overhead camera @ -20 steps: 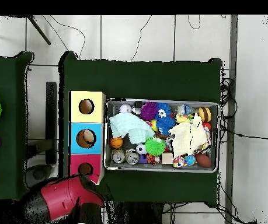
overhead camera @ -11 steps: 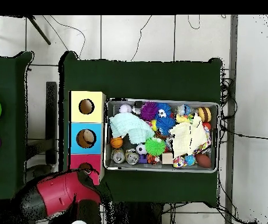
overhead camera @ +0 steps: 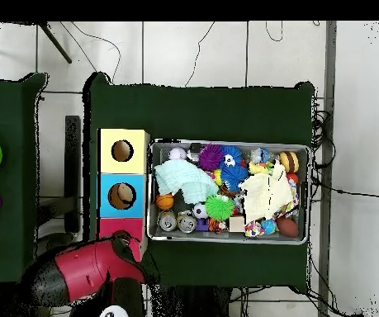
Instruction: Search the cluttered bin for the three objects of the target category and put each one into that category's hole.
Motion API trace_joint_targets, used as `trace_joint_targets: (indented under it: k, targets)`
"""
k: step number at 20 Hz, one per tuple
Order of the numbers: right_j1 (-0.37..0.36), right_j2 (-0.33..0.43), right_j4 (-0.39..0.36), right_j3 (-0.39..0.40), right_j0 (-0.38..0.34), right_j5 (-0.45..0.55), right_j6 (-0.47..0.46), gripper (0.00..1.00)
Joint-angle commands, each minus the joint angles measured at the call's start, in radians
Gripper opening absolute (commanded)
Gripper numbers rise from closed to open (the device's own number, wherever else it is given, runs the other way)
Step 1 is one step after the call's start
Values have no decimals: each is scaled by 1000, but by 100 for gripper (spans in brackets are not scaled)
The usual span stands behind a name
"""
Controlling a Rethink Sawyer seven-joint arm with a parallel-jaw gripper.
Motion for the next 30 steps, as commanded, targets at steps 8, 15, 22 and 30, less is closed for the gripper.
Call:
trace_joint_targets:
  k: [8, 15, 22, 30]
  targets:
    - [79, 44, 8, -20, -75, -34, 115, 0]
    - [114, 58, -2, -6, -100, -89, 112, 0]
    - [116, 55, -1, -7, -96, -89, 117, 0]
    - [147, 37, -5, -27, -70, -112, 143, 0]
